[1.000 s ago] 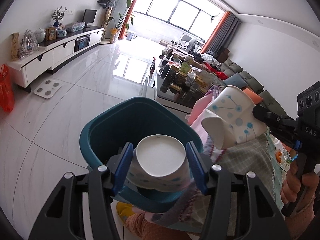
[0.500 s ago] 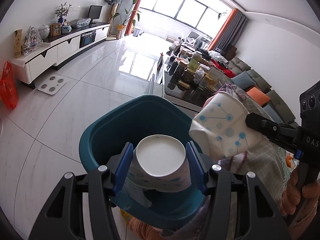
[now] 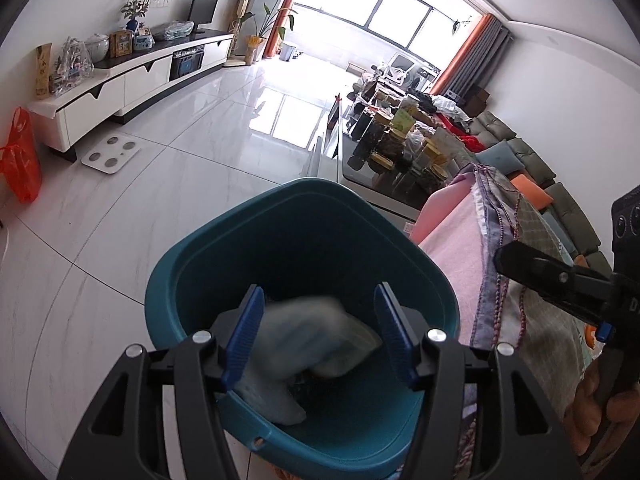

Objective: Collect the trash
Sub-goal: 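Move both open tools back over the table trash, then grasp a white tissue with the right tool while the left tool grasps a green snack wrapper, then lift the wrapper and tissue and carry them over the teal bin with both tools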

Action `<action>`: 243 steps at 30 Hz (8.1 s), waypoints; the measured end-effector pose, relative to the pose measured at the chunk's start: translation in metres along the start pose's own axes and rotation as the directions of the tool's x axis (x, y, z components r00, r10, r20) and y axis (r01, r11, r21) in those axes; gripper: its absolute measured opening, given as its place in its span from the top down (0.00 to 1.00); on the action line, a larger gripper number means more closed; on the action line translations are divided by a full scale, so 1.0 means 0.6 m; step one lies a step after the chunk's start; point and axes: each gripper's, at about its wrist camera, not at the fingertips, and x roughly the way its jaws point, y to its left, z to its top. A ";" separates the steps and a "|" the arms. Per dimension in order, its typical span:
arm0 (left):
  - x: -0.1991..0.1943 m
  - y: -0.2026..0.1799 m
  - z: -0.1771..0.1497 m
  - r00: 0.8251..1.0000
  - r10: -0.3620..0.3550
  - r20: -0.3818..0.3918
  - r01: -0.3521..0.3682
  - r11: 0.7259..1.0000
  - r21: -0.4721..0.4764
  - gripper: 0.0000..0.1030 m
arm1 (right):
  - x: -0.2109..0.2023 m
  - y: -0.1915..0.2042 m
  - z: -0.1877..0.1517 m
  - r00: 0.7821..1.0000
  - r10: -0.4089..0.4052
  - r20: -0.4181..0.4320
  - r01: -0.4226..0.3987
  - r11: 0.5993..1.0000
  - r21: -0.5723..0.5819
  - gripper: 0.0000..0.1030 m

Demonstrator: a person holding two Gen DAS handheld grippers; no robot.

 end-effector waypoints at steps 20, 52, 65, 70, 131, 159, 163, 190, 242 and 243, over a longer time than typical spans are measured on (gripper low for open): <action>-0.101 -0.130 -0.018 0.979 -0.187 0.085 0.164 0.961 0.222 0.39 | -0.162 -0.027 -0.049 0.991 -0.014 0.132 0.018 0.999 -0.032 0.66; 0.010 -0.626 -0.180 0.841 -0.427 -0.332 0.539 0.616 0.574 0.30 | -0.566 -0.345 -0.140 0.820 -0.483 0.307 0.387 0.863 0.324 0.50; 0.062 -0.675 -0.189 0.845 -0.377 -0.379 0.534 0.618 0.577 0.51 | -0.550 -0.459 -0.109 0.822 -0.544 0.172 0.467 0.814 0.345 0.43; 0.065 -0.670 -0.192 0.836 -0.388 -0.389 0.549 0.620 0.561 0.65 | -0.530 -0.481 -0.093 0.827 -0.549 0.122 0.486 0.806 0.338 0.38; -0.093 -0.369 -0.121 0.906 -0.392 -0.160 0.420 0.781 0.461 0.67 | -0.421 -0.179 -0.171 0.913 -0.304 0.274 0.283 0.952 0.114 0.93; -0.133 -0.284 -0.114 0.944 -0.321 -0.080 0.324 0.845 0.426 0.67 | -0.335 -0.123 -0.163 0.951 -0.204 0.232 0.200 0.979 0.040 0.93; -0.133 -0.277 -0.111 0.947 -0.313 -0.071 0.313 0.852 0.419 0.67 | -0.325 -0.116 -0.161 0.955 -0.191 0.225 0.190 0.981 0.027 0.93; -0.149 -0.222 -0.092 0.967 -0.255 -0.017 0.243 0.895 0.374 0.67 | -0.279 -0.074 -0.138 0.971 -0.135 0.195 0.143 0.989 -0.029 0.93; -0.166 -0.142 -0.038 0.986 -0.128 0.102 0.093 0.952 0.293 0.67 | -0.186 -0.008 -0.092 0.990 -0.054 0.128 0.070 0.989 -0.131 0.93; -0.166 -0.141 -0.038 0.987 -0.126 0.104 0.091 0.952 0.291 0.67 | -0.185 -0.008 -0.091 0.991 -0.053 0.127 0.070 0.989 -0.133 0.93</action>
